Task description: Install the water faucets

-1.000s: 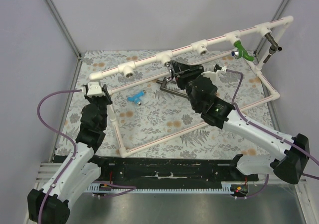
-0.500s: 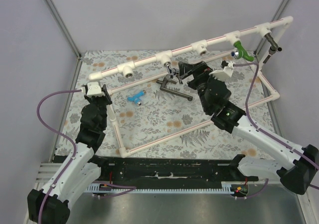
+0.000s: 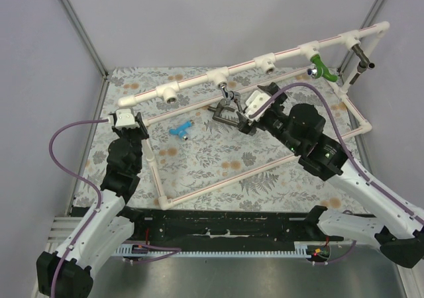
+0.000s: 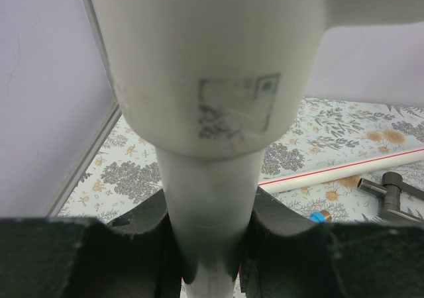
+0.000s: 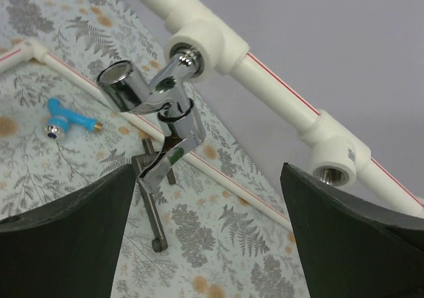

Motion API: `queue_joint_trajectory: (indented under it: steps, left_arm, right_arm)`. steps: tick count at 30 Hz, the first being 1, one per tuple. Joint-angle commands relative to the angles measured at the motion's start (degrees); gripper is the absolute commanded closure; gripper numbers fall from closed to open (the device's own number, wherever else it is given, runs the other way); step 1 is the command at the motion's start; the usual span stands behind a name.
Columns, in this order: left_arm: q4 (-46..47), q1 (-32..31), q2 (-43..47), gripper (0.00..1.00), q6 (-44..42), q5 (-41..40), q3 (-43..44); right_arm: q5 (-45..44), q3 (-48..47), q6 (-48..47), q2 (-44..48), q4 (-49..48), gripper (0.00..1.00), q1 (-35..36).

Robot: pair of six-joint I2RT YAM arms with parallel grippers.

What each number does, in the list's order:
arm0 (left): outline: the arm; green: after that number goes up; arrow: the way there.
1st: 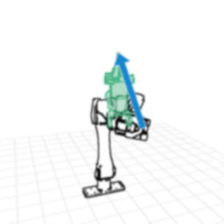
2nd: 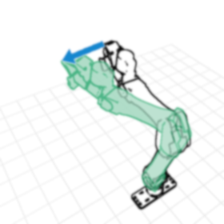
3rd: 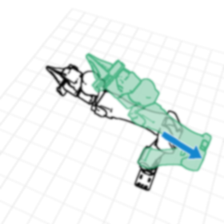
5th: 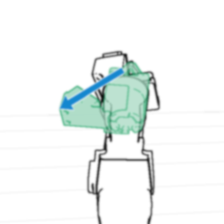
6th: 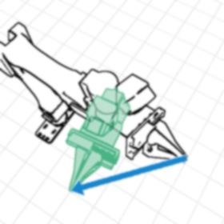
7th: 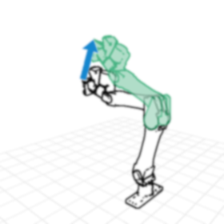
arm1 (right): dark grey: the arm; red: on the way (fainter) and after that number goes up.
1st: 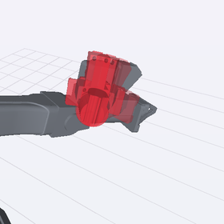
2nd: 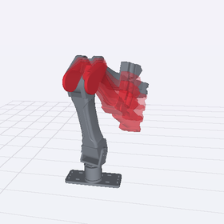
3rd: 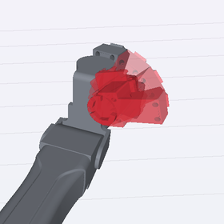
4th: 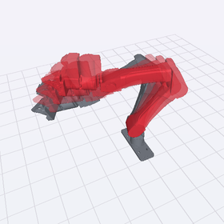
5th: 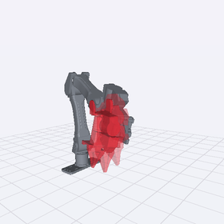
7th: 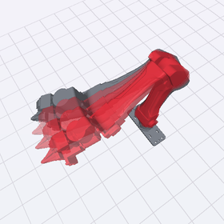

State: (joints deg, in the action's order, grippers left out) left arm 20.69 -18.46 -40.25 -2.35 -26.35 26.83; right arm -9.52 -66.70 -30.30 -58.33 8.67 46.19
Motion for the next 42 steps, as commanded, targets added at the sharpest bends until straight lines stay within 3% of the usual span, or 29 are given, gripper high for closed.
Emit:
queue_joint_trajectory:
  steps: [1,6,13,19,26,30,36,42]
  left_arm:
    - [2.0,-0.2,-0.1,0.98,1.1,1.1,0.9]
    - [1.8,-0.2,0.3,0.98,1.2,0.9,1.0]
    - [1.8,-0.2,0.1,0.98,1.3,0.7,1.0]
    - [1.8,-0.2,-0.3,0.98,1.4,0.9,1.0]
    - [1.9,-0.2,0.2,0.98,1.4,0.7,1.0]
    - [1.7,-0.2,0.3,0.98,1.3,0.5,1.0]
    - [1.9,-0.1,1.4,0.98,1.3,0.2,0.9]
    - [2.1,-0.2,1.9,0.98,1.6,0.2,0.9]
  right_arm:
    - [7.6,-2.8,-12.2,-2.7,4.3,0.02,0.2]
    - [5.6,-5.9,-6.1,-7.9,2.4,0.03,0.3]
    - [-3.1,-10.2,-0.7,-13.8,4.1,0.14,0.8]
    - [-6.0,-12.8,7.1,-16.9,5.6,0.3,0.9]
    - [-8.3,-18.6,20.8,-21.2,11.5,0.57,1.0]
    - [-8.4,-19.7,32.2,-21.4,11.5,0.66,0.5]
    - [-6.0,-18.4,54.3,-20.4,8.7,0.91,-1.0]
    - [-6.7,-10.0,80.1,-17.8,-2.0,1.0,-2.5]
